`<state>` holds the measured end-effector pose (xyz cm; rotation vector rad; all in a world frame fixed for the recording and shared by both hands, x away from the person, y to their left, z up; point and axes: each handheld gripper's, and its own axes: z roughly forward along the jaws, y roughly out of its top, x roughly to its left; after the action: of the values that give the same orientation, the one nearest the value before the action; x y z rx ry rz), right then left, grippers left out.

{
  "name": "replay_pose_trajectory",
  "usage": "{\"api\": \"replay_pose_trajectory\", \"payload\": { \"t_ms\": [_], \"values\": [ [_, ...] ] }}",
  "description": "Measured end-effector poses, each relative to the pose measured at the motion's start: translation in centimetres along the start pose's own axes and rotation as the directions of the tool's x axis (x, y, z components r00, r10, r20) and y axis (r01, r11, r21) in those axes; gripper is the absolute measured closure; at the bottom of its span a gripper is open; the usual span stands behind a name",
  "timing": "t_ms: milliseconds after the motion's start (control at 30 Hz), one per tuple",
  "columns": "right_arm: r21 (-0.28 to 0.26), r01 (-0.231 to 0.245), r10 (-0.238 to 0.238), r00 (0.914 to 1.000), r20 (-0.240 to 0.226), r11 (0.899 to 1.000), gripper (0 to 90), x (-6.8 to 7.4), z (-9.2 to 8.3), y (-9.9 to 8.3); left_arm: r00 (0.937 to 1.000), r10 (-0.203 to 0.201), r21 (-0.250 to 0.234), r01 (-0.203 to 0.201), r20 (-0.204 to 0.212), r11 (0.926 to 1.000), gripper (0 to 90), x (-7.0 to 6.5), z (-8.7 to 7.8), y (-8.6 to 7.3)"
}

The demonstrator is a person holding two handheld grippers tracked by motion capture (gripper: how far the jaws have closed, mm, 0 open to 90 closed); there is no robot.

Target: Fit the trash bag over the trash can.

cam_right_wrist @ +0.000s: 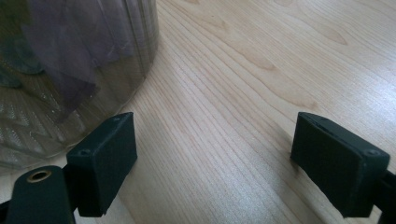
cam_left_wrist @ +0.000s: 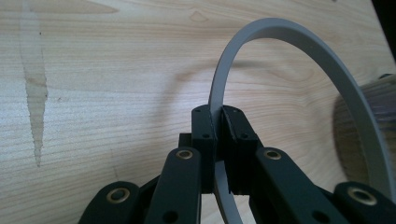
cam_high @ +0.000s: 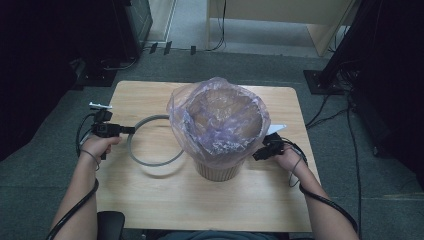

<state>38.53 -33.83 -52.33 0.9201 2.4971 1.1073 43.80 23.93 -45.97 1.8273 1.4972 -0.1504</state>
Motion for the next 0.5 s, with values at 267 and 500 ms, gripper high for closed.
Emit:
{"api": "replay_pose_trajectory", "payload": {
  "t_ms": [267,500],
  "values": [
    [0.000,0.000,0.000,1.0000,0.000,1.000,14.1,0.0,0.0,0.0,0.9998,-0.006,0.003,0.006,-0.019,1.0000,84.4,-0.6,-2.6,1.2],
    [0.000,0.000,0.000,1.0000,0.000,1.000,14.1,0.0,0.0,0.0,0.9996,-0.029,-0.001,0.029,-0.005,0.9996,84.4,-0.8,-4.0,1.4]
  ]
}}
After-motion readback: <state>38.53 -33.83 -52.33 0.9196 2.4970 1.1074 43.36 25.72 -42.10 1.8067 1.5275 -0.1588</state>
